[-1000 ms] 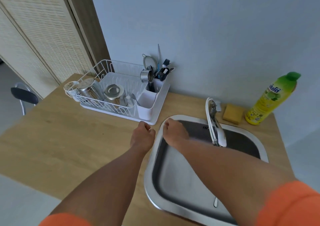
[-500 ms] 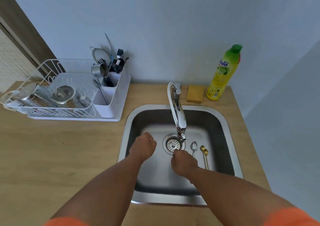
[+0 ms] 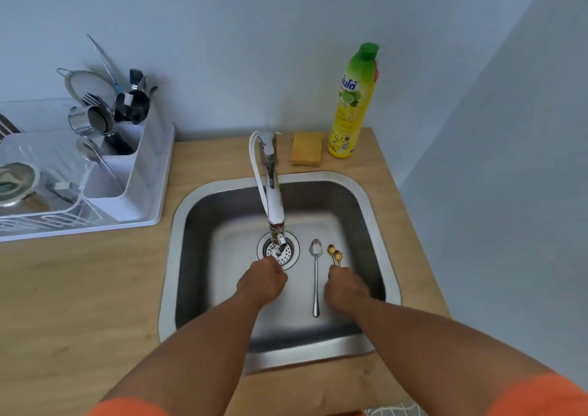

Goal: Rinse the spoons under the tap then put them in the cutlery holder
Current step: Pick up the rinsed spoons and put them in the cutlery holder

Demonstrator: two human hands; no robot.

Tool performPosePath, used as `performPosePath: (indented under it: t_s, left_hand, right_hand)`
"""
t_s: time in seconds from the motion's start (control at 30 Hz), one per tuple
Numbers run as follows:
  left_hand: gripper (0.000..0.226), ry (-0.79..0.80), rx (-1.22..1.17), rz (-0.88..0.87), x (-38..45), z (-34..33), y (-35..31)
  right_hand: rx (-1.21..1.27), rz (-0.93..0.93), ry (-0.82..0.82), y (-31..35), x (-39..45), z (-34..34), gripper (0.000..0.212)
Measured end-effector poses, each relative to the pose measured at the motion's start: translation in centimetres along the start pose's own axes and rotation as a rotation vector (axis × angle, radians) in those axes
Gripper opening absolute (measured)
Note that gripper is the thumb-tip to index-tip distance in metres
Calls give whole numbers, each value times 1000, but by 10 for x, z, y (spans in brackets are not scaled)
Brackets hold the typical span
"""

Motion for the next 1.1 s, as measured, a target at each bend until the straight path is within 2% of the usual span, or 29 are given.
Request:
performPosePath:
  t_s: [0.27, 0.5, 0.77, 0.9, 1.1]
  left_hand:
    - [7, 57, 5, -18, 12, -27, -16]
    - [25, 79, 52, -21, 26, -49, -35]
    - [46, 57, 257, 22, 39, -70, -51]
    - [41, 32, 271, 31, 41, -75, -56]
    - [27, 34, 122, 102, 38, -80, -59]
  right_hand:
    - [82, -69, -13, -16, 12, -2, 22]
    - [135, -136, -22, -18, 24, -7, 21]
    - [132, -173, -38, -16, 38, -5, 18]
    - [73, -150, -27, -16, 43, -5, 18]
    - [31, -113, -9, -13, 46, -5, 13]
Point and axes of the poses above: each hand's wrist, its own x-axis towards the middle knuckle, its own z-axis out of the back of the hand, y = z × x, the point moved 2 cm from there along x, towards the middle knuckle, and after that the axes turned 6 degrees about y, right-handed, at the moved point
